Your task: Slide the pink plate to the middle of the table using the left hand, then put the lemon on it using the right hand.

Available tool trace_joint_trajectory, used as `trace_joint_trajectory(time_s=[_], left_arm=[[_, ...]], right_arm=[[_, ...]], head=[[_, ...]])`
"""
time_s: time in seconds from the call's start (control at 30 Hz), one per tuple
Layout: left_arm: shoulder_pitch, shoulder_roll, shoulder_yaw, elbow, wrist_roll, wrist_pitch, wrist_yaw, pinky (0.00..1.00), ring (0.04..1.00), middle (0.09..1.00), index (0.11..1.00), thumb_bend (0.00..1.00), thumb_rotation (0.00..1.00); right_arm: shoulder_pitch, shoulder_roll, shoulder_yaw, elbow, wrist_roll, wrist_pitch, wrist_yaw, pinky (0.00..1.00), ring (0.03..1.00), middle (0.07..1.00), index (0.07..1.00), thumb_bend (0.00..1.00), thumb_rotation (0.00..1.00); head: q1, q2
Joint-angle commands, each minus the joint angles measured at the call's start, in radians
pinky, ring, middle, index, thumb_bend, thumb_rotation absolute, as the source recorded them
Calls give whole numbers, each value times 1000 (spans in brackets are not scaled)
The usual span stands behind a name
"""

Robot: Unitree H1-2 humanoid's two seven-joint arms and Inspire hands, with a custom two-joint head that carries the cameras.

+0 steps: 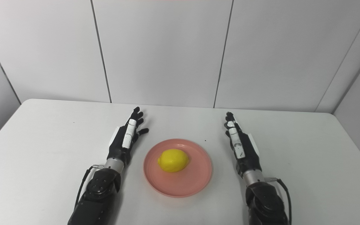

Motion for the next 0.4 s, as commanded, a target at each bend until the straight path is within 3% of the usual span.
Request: trace_joint_trajectory(time_s=[0.0,0.23,0.37], left_arm=[[0,29,19,17,16,-23,49,1000,1000,1000,949,797,1000],[9,25,11,39,21,-34,53,1000,1000,998,958,837,1000],[20,12,16,26,7,-23,52,1000,1000,1000,965,804,1000]], right_arm=[[-18,7,-13,-13,29,26,-25,1000,996,990,986,860,1000],[6,35,-20,-2,72,42,-67,1000,1000,985,1000,827,1000],[13,53,-27,1,114,53,-78,1000,1000,996,997,837,1000]], head=[[-1,1],[-3,4],[-5,5]])
